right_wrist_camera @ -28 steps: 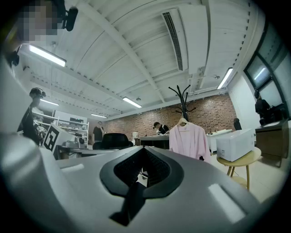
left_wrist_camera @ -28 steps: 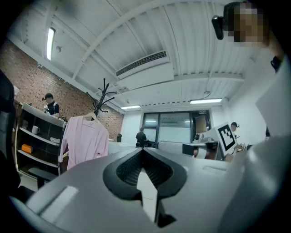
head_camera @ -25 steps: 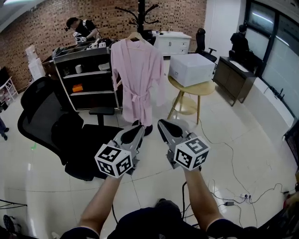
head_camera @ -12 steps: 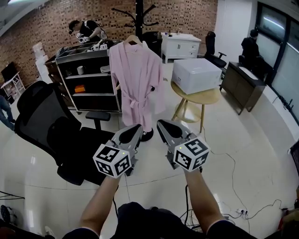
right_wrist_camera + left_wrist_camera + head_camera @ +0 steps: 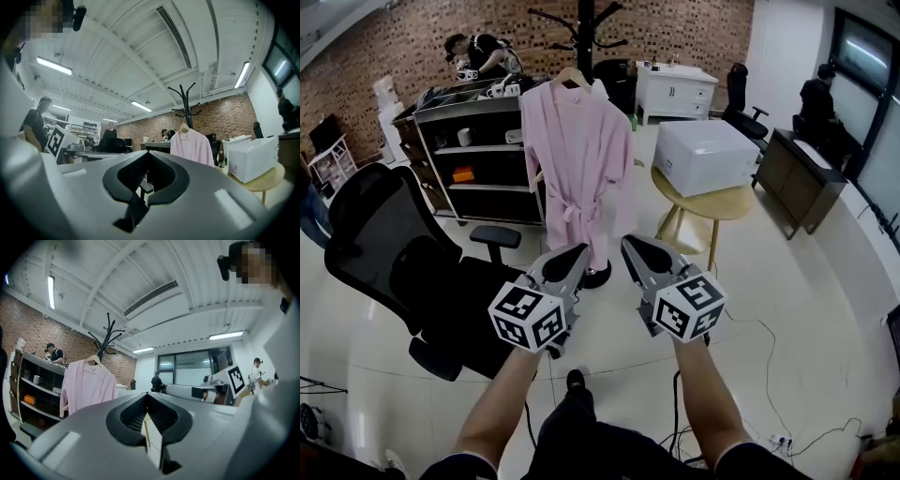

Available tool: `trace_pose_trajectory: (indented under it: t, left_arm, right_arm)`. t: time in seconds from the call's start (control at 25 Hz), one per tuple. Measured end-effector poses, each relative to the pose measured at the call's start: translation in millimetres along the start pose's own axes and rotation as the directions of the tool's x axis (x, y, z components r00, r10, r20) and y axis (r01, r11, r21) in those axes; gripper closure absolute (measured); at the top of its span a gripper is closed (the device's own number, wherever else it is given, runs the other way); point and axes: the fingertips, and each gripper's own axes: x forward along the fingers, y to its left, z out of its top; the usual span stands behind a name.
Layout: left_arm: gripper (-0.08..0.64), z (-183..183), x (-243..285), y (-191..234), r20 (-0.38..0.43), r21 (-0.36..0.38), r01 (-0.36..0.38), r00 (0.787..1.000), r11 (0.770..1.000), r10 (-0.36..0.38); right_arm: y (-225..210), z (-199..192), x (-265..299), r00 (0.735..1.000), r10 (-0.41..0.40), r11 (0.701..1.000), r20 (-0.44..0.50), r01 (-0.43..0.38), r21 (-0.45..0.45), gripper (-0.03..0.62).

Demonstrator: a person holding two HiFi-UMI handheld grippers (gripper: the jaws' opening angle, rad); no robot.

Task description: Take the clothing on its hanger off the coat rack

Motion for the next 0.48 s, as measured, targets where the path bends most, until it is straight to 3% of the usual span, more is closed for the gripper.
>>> trace_pose_trajectory:
  t: [0.48]
  left_arm:
    - [0.548, 16, 72, 100, 0.014, 0.001, 0.026, 1.000, 1.000, -0.026]
  right_arm:
    - [-63, 6, 98, 0.999, -0.037, 0.999, -0.008, 0.037, -0.021, 0.591]
